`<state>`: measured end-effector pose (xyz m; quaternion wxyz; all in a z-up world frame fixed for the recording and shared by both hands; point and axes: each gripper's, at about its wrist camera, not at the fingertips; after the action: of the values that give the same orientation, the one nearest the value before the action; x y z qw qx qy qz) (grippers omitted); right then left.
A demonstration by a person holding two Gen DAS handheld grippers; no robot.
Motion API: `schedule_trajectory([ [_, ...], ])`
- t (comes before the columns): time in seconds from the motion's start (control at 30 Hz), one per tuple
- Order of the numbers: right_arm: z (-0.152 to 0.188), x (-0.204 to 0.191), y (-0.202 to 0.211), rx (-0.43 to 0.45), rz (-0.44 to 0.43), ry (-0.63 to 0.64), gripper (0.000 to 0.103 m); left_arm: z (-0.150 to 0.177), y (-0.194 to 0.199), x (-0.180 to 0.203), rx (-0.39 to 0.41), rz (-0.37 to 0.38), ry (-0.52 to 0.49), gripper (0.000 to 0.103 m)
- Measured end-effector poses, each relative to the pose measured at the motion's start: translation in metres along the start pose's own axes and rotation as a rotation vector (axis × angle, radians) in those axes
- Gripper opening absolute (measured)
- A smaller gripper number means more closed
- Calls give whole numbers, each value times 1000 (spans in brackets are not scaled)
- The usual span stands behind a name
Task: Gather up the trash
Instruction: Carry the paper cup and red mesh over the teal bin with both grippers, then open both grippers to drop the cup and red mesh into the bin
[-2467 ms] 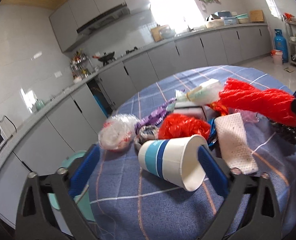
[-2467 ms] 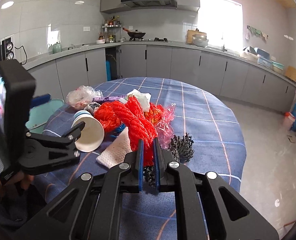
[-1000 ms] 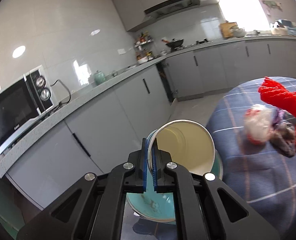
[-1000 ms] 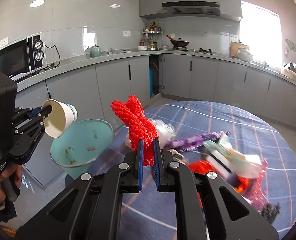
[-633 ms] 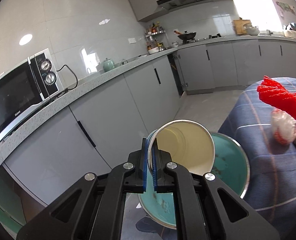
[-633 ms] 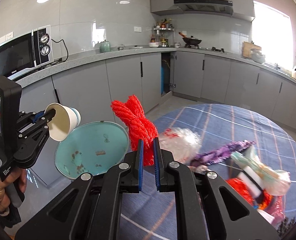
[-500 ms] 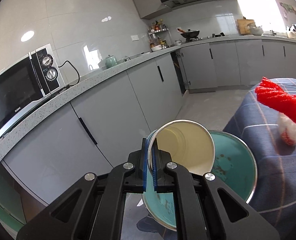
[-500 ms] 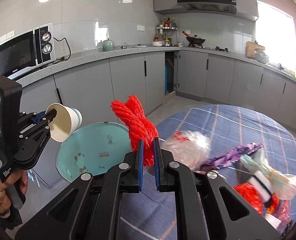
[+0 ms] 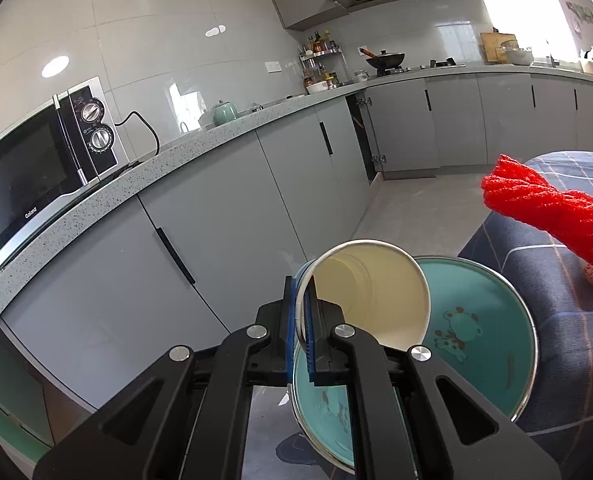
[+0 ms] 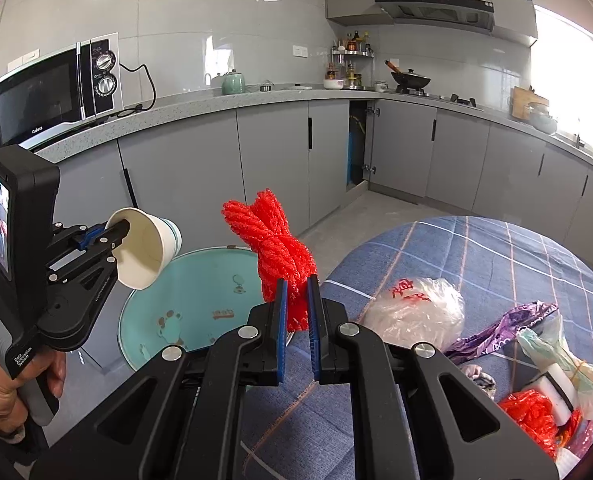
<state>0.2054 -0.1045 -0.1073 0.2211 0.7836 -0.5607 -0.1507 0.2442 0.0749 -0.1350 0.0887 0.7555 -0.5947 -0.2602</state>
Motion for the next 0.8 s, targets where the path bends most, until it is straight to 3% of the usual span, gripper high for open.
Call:
schedule_trajectory([
  [0.37,3,-1,-13,-26,9,-3,10,0,-2,7,37,-109,-52,6],
  [0.67,1,-8,-25,-41,-13,13,11,0,-4,6,28,-80,-38,6],
  [0.73,1,-10,-29,-50,-12,20,12,-1,-4,5,29,-74,-32,9],
  [0.77,2,-8,-31,-55,-12,17,18,-1,-4,5,31,-73,-31,11],
  [0.8,3,-6,-32,-52,-10,8,24,0,-4,5,28,-73,-31,32],
])
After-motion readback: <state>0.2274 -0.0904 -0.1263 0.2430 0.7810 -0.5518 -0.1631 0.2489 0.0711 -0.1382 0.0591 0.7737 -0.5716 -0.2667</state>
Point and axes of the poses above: each gripper's, at about its wrist camera, not at the fingertips, and y roughly against the way its jaws point, x to its right, z to its underside, and after that the axes turned 3 degrees about y, right-handed
